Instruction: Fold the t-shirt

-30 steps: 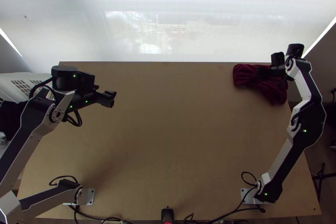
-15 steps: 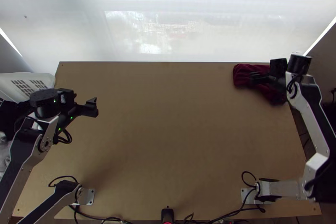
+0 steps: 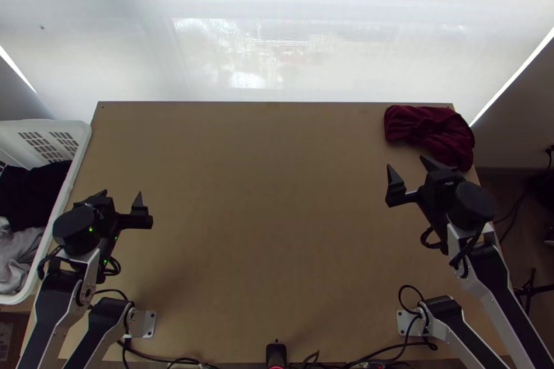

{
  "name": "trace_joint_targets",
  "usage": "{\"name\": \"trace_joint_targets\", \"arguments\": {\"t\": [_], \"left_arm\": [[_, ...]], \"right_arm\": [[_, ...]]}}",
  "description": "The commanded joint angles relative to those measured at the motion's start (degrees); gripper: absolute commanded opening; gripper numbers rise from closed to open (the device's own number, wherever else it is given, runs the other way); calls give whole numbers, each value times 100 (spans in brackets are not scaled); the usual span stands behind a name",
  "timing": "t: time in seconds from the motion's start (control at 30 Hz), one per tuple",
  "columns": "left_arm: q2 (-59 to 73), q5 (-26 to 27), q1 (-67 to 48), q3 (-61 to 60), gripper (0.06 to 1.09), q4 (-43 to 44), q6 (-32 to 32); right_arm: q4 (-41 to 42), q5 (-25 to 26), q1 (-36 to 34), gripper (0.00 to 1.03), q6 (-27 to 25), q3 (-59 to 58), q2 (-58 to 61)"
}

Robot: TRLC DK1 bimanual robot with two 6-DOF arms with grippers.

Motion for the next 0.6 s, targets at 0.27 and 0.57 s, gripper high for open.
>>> {"name": "trace_joint_targets", "arguments": {"t": [0.27,0.57], "left_arm": [[-2901,-164,578,-798,104,-463,-1258],[-2937,-155,613,-1141,104,-1113,-1451]], "right_arm": [[-55,-63,221,99,-54,-2196,-3250],[-64,-424,238,99,157,-2689,-4401]]}}
